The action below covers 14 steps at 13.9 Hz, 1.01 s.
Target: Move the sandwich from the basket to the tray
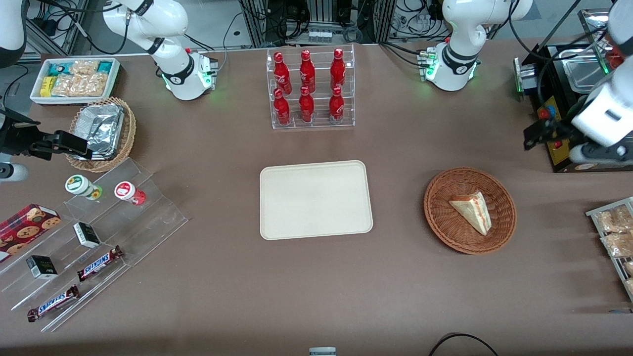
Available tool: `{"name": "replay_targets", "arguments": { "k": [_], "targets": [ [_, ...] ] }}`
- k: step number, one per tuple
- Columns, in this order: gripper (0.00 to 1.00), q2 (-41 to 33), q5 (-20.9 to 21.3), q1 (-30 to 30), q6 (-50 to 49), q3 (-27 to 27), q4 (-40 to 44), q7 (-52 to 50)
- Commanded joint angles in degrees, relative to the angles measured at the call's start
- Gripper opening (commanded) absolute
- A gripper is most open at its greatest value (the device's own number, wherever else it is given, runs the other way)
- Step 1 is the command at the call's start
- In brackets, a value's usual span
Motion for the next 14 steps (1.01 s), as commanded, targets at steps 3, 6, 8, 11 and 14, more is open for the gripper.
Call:
{"name": "replay_targets", "arguments": {
  "k": [3,6,8,11,14],
  "targets": [
    [1.00,-3.0,0.7,0.1,17.9,0.6,-16.8,-8.4],
    [1.00,-2.4,0.6,0.0,32.6,0.5,-26.7,-20.8],
    [1.00,-0.3,0.6,-0.2,39.3,0.3,-30.0,-28.7],
    [1.00,3.2,0.6,-0.7,41.6,-0.6,-30.5,-35.5],
    [1.00,6.3,0.6,-0.6,48.7,-1.4,-33.4,-38.8]
  ]
}}
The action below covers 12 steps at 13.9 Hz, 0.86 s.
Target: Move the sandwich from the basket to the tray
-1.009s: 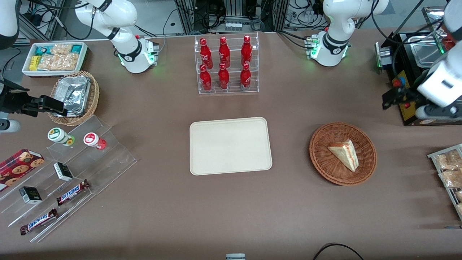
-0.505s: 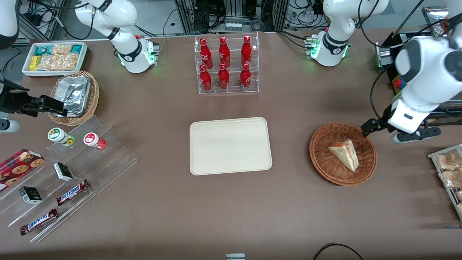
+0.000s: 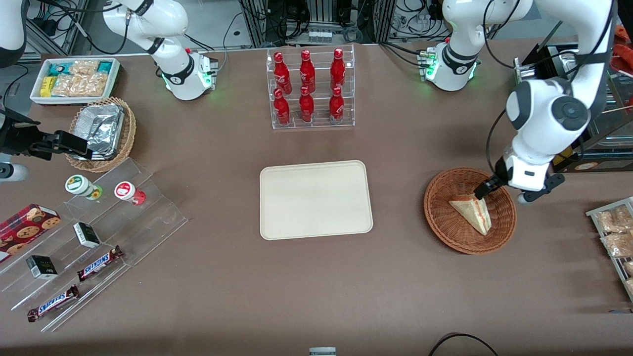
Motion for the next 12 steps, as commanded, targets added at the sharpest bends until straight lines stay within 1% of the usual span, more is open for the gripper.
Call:
{"name": "replay_targets", "arguments": {
  "k": [1,3,8,9,10,11,12],
  "targets": [
    [1.00,2.8,0.6,-0.2,6.4,-0.1,-2.6,-2.8],
    [1.00,5.7,0.6,-0.2,9.7,-0.1,-2.8,-2.8],
    [0.99,8.0,0.6,-0.1,12.1,0.0,-2.8,-2.8],
    [0.88,8.5,0.6,-0.1,12.2,-0.1,-2.6,-2.8],
    [0.49,8.7,0.6,-0.1,12.3,-0.1,-2.5,-2.8],
    [0.12,8.5,0.6,-0.1,12.3,0.0,-2.5,-2.6],
    [0.00,8.4,0.6,-0.1,12.2,0.0,-2.3,-2.4]
  ]
}}
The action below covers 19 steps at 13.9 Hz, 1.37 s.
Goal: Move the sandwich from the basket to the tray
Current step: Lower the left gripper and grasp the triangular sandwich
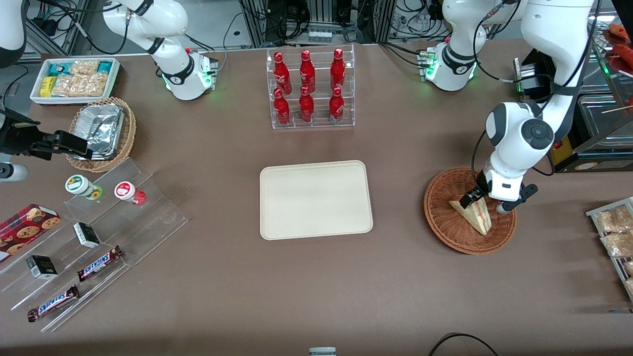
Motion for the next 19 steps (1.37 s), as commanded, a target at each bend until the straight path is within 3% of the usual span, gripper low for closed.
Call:
{"name": "replay_targets", "arguments": {
  "k": [1,6,11,16,19],
  "targets": [
    [0.00,0.1,0.7,-0.2,0.9,0.0,0.3,-0.7],
    [0.00,-3.9,0.8,-0.3,-1.7,-0.8,0.5,-0.5],
    [0.00,-9.5,3.2,-0.5,-17.1,-5.1,5.8,-0.5],
    [0.00,-10.3,3.2,-0.5,-35.6,-15.1,16.0,-2.4],
    [0.00,-8.6,2.8,-0.7,-39.0,-24.1,21.0,-3.8]
  ]
}}
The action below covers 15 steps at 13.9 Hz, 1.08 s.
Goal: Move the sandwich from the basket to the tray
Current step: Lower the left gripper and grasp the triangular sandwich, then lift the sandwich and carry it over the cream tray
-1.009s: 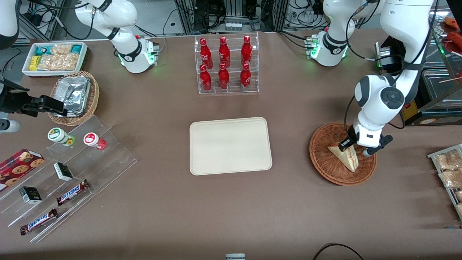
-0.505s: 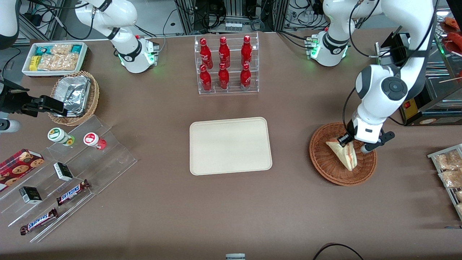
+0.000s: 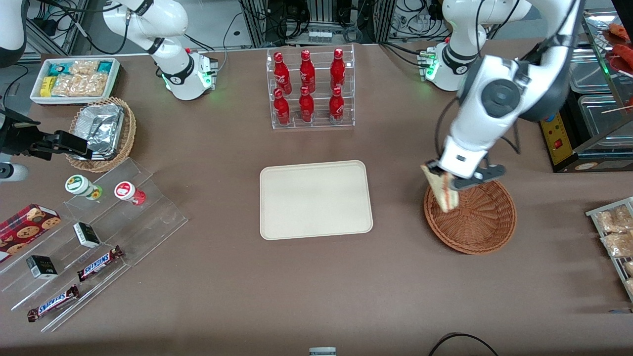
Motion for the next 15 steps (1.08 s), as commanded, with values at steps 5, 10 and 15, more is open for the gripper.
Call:
{"name": "replay_targets", "arguments": {
  "k": [5,10,15],
  "targets": [
    [0.00,8.9,1.3,-8.5,0.1,-9.9,8.9,-8.1],
    [0.00,21.8,12.9,-16.5,8.9,-9.9,12.8,-23.5],
    [0.00,33.8,23.0,-21.3,11.2,-9.6,20.3,-32.2]
  ]
}}
